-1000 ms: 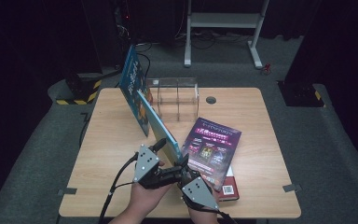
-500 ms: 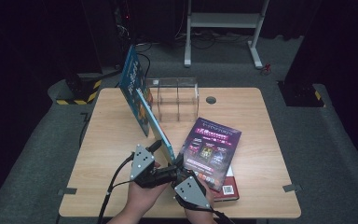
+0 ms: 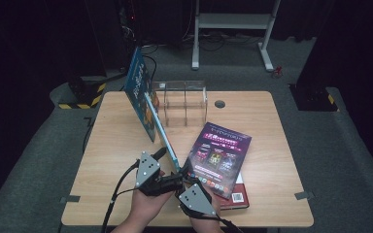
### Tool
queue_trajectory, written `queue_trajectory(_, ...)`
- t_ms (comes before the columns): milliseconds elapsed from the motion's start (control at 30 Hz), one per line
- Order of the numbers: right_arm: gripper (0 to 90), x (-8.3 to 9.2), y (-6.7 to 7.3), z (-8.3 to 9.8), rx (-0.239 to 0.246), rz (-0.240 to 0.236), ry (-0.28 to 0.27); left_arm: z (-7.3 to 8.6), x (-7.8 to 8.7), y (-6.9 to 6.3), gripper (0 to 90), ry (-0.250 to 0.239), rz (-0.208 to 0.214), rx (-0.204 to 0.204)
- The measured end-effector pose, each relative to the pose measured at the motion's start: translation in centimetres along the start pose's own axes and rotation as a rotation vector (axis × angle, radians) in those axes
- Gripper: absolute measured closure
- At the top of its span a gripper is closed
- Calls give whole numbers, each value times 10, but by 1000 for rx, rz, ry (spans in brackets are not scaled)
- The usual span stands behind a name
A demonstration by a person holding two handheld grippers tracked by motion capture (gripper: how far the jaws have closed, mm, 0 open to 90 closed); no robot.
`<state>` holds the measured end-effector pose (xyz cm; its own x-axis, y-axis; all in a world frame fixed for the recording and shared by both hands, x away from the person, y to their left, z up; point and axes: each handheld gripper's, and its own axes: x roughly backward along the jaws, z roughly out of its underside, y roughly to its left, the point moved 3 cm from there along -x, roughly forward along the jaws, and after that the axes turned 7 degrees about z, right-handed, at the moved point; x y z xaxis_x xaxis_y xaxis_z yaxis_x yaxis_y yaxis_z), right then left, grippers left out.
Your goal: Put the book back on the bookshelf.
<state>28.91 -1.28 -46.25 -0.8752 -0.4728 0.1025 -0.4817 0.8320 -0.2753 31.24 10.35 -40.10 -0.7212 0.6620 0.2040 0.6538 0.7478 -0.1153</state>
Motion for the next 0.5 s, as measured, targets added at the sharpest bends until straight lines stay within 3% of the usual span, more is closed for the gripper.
queue_trajectory(100, 692, -1, 2, 1, 9, -10, 7, 3, -1, 0, 126, 9, -4, -4)
queue_trajectory(500, 683, -2, 3, 4, -29, -44, 11, 12, 1, 0, 119, 17, -8, -36)
